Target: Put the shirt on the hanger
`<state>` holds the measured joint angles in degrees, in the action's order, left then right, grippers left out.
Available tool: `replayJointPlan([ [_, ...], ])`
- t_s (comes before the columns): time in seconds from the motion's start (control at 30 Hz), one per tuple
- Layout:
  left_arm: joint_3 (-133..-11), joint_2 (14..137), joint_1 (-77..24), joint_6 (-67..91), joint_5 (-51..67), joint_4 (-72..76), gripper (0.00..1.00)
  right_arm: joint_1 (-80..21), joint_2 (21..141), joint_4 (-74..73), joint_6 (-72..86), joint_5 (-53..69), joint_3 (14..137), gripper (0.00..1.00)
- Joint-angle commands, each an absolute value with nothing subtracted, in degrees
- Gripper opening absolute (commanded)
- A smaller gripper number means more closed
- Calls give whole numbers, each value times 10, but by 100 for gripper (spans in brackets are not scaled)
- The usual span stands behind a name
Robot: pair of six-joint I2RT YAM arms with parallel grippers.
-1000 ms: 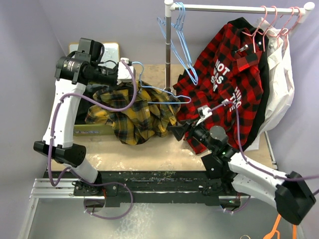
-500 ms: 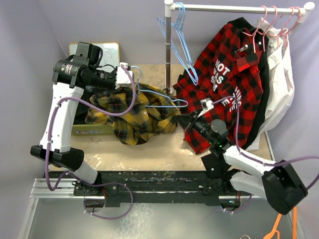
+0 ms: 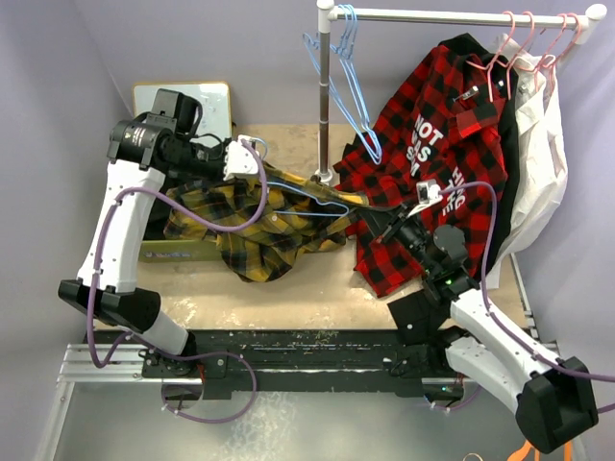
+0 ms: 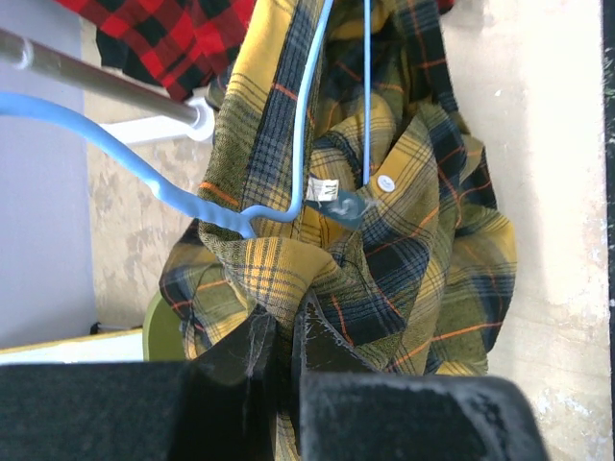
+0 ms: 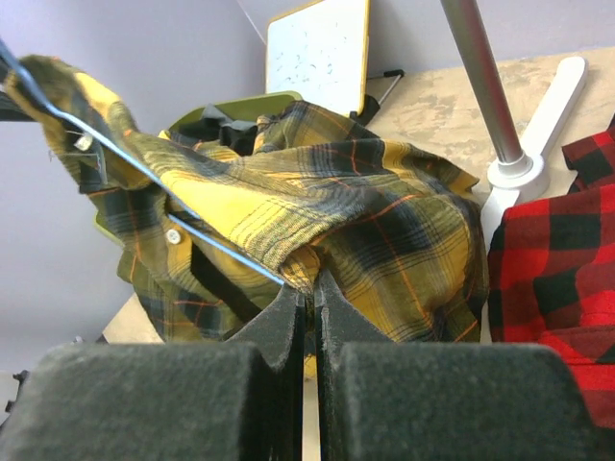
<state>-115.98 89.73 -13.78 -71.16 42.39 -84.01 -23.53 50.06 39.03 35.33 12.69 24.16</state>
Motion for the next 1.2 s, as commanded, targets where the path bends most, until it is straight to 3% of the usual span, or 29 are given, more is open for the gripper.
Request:
replayJointPlan([
  [0.0, -1123, 874, -132, -659, 337, -743, 0, -227, 466, 313, 323, 130, 302, 0],
  [0.2, -1083, 876, -148, -525, 282, -610, 0, -229, 454, 104, 277, 141, 391, 0],
  [0.33, -1060, 875, -197, -460, 212, -560, 0, -231, 456, 62, 283, 179, 432, 0],
  [0.43, -1054, 872, -237, -407, 185, -533, 0, -272, 503, 105, 319, 209, 465, 0],
  [0.57, -1058, 856, -256, -340, 206, -518, 0, -396, 595, 185, 310, 156, 519, 0],
  [0.73, -1095, 836, -256, -318, 193, -524, 0, -431, 711, 314, 358, 222, 607, 0],
  [1.17, -1309, 806, -255, -363, 87, -605, 0, -509, 878, 270, 357, 284, 959, 0],
])
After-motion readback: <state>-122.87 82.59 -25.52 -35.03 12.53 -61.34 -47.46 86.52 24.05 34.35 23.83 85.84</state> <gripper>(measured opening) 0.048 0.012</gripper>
